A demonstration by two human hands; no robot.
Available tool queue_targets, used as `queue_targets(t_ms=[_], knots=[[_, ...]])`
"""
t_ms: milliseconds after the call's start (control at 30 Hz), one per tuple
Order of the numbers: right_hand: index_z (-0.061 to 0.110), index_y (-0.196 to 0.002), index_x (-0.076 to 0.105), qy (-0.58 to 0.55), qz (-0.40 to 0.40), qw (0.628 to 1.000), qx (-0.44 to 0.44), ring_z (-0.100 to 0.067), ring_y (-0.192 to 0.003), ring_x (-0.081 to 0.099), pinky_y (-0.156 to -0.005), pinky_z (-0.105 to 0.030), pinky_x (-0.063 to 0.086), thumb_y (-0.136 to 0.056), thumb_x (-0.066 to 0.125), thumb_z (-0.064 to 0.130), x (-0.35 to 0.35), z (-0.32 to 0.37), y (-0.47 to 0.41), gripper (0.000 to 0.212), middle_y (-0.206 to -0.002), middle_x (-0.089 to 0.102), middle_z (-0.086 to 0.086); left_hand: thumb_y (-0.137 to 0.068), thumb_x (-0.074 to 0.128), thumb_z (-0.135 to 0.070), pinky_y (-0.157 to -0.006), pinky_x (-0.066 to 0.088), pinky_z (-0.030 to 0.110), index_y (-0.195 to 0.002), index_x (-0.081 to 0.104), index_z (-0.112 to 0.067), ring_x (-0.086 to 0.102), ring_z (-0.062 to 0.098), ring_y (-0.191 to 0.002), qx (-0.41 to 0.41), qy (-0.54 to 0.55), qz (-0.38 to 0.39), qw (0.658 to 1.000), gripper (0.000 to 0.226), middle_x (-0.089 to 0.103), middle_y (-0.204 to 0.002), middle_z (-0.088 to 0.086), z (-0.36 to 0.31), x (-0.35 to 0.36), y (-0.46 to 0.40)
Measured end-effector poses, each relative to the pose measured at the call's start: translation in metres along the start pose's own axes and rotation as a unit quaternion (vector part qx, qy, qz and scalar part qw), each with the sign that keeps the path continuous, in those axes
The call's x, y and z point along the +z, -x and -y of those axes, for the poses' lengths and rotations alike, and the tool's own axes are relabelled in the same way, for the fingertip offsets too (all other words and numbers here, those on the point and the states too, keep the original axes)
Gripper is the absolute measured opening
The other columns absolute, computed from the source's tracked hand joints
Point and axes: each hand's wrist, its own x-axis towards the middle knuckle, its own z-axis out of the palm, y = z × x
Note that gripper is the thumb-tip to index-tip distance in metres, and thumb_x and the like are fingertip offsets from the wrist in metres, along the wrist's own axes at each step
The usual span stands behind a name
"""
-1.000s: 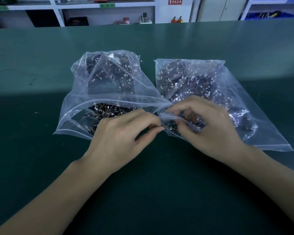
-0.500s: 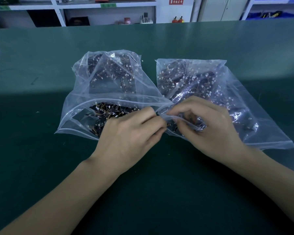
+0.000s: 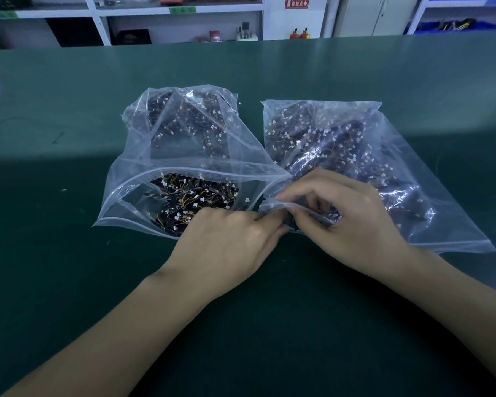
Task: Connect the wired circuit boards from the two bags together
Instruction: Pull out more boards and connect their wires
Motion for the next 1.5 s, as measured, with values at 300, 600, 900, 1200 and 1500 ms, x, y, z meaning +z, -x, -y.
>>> queue_targets(t_ms=[300, 600, 900, 1200, 1500], knots=[[0.013, -0.109, 0.078, 0.000, -0.008, 1.000, 0.016, -0.020, -0.068, 0.059, -0.066, -0.027, 0.049, -0.092, 0.074, -0.003, 0.000, -0.003, 0.002, 0.024, -0.096, 0.066, 0.009, -0.104, 0.055, -0.039, -0.054, 0.030, 0.028, -0.070, 0.040, -0.026, 0.039, 0.020, -0.049, -0.158, 0.095, -0.044, 0.982, 0.039, 0.035, -0.056, -0.013, 0.023, -0.005, 0.003], [0.013, -0.110, 0.078, 0.000, 0.003, 1.000, 0.006, -0.019, -0.067, 0.059, -0.065, -0.026, 0.050, -0.091, 0.075, -0.004, 0.000, -0.005, 0.003, 0.025, -0.102, 0.063, 0.022, -0.099, 0.069, -0.041, -0.055, 0.034, 0.033, -0.110, 0.069, -0.021, 0.065, 0.037, -0.057, -0.209, -0.018, -0.009, 0.978, 0.023, 0.061, -0.060, 0.001, 0.052, 0.001, 0.010], [0.014, -0.110, 0.078, 0.002, 0.012, 1.000, 0.014, -0.017, -0.067, 0.058, -0.067, -0.020, 0.049, -0.089, 0.077, -0.005, 0.000, -0.003, 0.003, 0.029, -0.100, 0.059, 0.027, -0.090, 0.083, -0.027, -0.058, 0.039, 0.031, -0.089, 0.077, -0.027, 0.065, 0.029, -0.061, -0.224, 0.022, -0.012, 0.974, 0.007, 0.049, -0.060, -0.013, 0.046, -0.006, 0.007], [0.022, -0.120, 0.074, -0.002, 0.051, 0.998, 0.047, -0.016, -0.072, 0.060, -0.066, -0.038, 0.055, -0.092, 0.079, 0.043, -0.001, 0.003, 0.003, 0.035, -0.110, 0.066, 0.011, -0.097, 0.077, -0.018, -0.045, 0.048, 0.036, -0.092, 0.079, -0.022, 0.042, 0.012, -0.055, -0.135, 0.095, -0.136, 0.977, 0.006, 0.028, -0.060, -0.022, 0.034, -0.015, 0.003], [0.016, -0.128, 0.073, -0.023, -0.001, 0.998, 0.062, -0.016, -0.070, 0.063, -0.068, -0.032, 0.054, -0.106, 0.067, 0.026, 0.000, -0.001, 0.003, 0.025, -0.110, 0.067, 0.007, -0.100, 0.075, -0.010, -0.057, 0.054, 0.033, -0.097, 0.082, -0.008, 0.061, 0.006, -0.070, -0.053, 0.206, -0.241, 0.947, 0.008, 0.075, -0.100, 0.001, 0.027, -0.012, 0.005]])
